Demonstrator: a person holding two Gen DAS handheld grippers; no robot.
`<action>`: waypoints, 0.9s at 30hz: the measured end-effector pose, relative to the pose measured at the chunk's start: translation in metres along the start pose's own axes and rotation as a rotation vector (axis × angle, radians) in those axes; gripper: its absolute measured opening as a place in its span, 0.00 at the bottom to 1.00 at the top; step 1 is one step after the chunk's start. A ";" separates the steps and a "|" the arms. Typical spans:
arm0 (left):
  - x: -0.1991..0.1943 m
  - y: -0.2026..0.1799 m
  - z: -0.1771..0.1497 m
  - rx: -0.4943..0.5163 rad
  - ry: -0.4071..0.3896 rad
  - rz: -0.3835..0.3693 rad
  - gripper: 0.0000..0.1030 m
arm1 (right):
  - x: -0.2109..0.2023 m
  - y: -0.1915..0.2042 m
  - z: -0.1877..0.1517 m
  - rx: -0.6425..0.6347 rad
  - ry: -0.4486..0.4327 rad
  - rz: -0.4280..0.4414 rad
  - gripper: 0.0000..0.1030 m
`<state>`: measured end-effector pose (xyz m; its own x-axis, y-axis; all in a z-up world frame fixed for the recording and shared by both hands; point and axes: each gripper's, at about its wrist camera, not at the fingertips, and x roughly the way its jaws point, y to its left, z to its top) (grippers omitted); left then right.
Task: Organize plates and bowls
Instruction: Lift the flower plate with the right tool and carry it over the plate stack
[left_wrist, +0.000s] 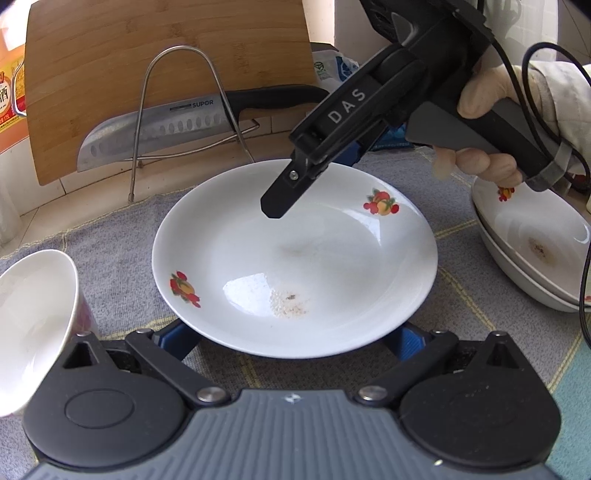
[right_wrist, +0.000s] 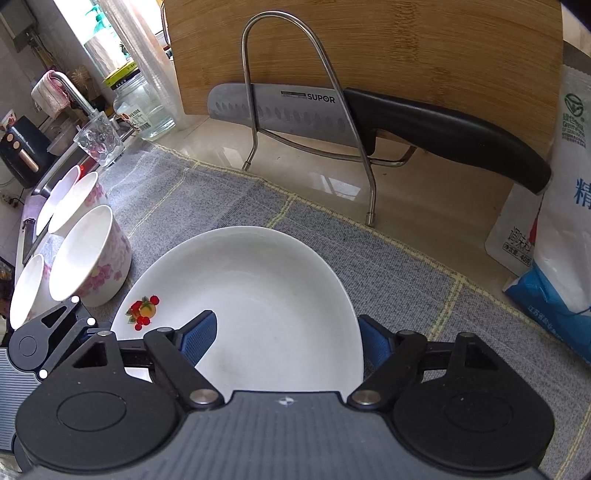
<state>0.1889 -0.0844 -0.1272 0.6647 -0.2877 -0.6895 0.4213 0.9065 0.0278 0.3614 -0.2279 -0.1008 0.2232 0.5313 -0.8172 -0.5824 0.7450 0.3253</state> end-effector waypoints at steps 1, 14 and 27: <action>0.000 0.000 0.000 -0.001 0.000 -0.001 0.99 | 0.000 -0.001 0.000 0.003 0.001 0.015 0.82; -0.006 -0.002 0.001 0.029 0.008 0.005 0.98 | -0.010 0.002 -0.006 0.035 -0.005 0.041 0.82; -0.034 -0.017 0.005 0.125 -0.020 -0.009 0.97 | -0.050 0.018 -0.030 0.047 -0.068 0.012 0.82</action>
<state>0.1622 -0.0917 -0.1001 0.6722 -0.3025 -0.6758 0.4996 0.8589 0.1125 0.3162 -0.2527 -0.0686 0.2698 0.5656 -0.7793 -0.5486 0.7554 0.3583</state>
